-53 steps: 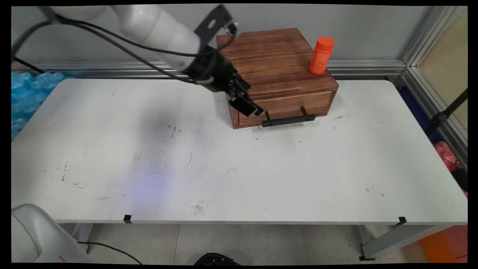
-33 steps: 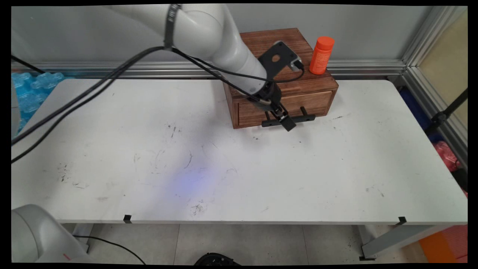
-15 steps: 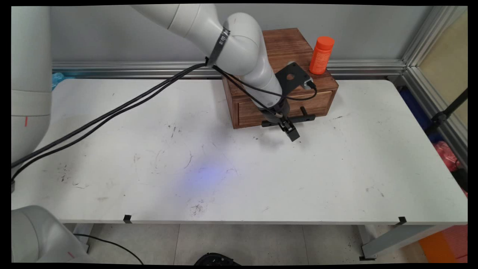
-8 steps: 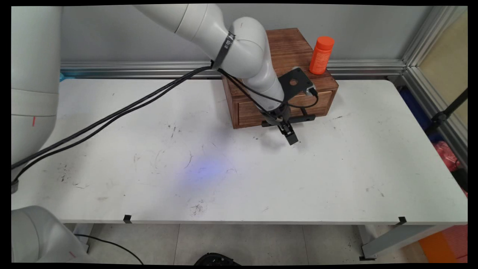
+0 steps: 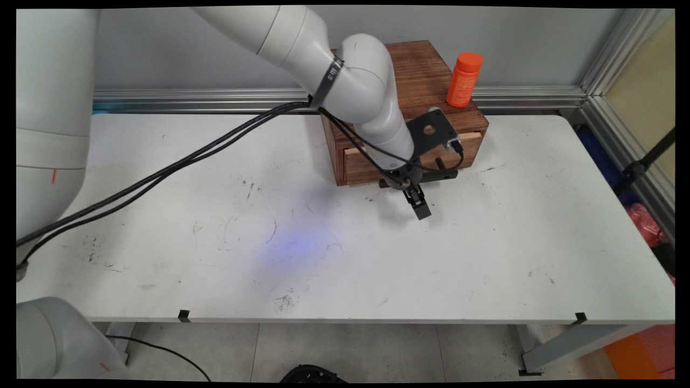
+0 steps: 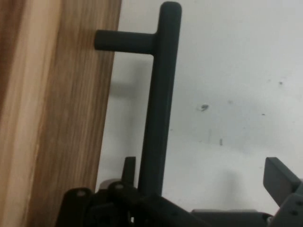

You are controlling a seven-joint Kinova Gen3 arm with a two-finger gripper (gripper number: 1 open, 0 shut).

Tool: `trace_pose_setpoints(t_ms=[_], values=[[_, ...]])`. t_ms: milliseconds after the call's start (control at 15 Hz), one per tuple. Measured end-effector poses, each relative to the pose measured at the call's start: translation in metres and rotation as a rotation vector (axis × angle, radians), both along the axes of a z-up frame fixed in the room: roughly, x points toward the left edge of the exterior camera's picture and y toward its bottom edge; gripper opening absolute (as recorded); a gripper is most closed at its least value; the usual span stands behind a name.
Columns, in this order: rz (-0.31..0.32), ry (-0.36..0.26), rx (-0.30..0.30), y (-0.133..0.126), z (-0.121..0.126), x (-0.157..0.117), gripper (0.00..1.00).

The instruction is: Open the drawer

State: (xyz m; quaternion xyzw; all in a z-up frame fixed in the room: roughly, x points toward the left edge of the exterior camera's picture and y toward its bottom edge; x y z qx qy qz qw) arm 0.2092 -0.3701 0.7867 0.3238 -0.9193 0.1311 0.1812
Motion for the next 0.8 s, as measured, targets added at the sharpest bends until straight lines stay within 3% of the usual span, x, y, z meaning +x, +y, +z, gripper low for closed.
trace_pose_setpoints(t_ms=[800], values=[[-0.044, 0.023, 0.047, 0.042, -0.005, -0.024, 1.0]])
